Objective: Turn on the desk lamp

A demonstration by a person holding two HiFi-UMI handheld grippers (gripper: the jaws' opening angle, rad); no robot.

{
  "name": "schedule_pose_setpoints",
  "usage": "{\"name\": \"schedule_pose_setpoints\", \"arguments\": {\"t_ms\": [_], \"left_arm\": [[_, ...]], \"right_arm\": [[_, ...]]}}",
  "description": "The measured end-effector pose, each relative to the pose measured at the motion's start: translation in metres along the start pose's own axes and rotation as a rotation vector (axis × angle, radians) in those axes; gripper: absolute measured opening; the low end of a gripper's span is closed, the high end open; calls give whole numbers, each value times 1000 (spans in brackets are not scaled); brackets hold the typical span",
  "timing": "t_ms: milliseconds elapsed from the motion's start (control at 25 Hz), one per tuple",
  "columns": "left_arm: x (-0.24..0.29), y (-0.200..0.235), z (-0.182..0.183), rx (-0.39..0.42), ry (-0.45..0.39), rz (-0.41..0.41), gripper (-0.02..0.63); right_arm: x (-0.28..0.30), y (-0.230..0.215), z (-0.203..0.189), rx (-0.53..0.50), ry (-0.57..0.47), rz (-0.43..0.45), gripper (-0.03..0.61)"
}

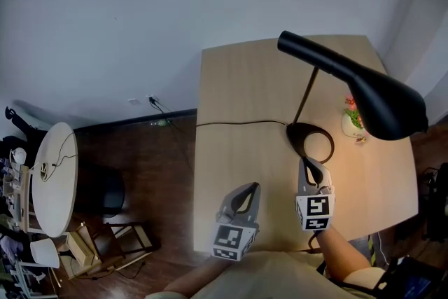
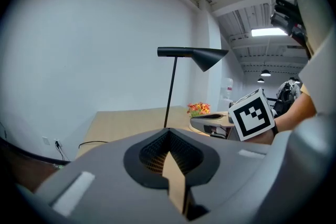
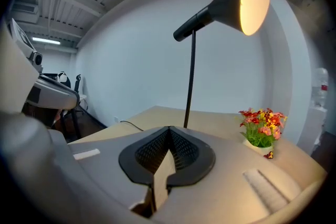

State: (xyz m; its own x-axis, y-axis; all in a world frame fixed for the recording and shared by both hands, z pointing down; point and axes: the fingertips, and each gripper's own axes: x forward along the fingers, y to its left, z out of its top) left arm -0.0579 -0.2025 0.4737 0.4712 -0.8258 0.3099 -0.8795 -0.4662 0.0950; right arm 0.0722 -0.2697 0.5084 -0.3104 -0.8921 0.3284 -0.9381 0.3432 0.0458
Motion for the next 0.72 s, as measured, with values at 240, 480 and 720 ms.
{"name": "schedule_pose_setpoints", "arguments": {"t_ms": [240, 480, 720], "left_arm": [[-12, -8, 17, 38, -49, -60, -2], [-32, -11, 14, 59, -71, -102, -2], [-49, -21, 19, 77, -103, -166, -2]], "right_arm": [[-28, 7, 21, -9, -43, -42, -2], [-66, 32, 37, -31, -93, -45, -2], [-100, 49, 41, -30, -113, -83, 0]]}}
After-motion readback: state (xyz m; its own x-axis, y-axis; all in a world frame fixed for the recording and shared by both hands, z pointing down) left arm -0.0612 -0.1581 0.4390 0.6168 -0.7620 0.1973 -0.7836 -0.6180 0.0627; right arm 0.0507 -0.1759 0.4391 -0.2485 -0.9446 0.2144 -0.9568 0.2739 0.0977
